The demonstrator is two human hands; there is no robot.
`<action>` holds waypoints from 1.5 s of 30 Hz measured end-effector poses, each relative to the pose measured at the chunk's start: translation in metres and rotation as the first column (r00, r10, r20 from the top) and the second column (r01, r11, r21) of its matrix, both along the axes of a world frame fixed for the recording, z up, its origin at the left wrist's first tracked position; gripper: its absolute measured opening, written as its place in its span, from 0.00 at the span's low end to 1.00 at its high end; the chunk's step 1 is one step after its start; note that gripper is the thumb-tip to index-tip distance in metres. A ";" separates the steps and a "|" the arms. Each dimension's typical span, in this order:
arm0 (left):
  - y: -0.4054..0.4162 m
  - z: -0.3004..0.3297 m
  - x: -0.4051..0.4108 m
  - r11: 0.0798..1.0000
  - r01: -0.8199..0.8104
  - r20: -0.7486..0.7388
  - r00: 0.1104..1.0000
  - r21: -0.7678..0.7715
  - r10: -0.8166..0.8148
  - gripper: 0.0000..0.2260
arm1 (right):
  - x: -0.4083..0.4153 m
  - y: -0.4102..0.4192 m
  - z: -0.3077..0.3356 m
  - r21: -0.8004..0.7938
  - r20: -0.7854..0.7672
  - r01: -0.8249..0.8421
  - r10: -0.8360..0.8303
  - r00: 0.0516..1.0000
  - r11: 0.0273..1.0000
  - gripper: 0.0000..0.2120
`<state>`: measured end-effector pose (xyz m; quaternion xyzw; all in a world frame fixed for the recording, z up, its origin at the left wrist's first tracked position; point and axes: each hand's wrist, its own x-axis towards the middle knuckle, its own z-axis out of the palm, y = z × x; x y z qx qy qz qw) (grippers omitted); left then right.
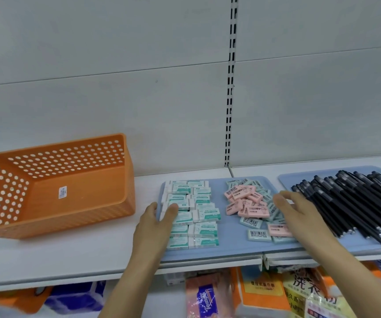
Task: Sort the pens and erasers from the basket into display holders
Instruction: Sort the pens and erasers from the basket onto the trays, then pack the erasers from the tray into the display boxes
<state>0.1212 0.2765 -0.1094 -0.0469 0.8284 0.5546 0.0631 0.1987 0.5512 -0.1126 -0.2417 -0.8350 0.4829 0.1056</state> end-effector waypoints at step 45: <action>0.064 -0.027 0.257 0.799 0.512 -0.178 0.859 0.315 -0.480 0.08 | 0.384 -0.003 -0.034 -0.213 -0.291 0.545 -0.585 0.757 0.811 0.21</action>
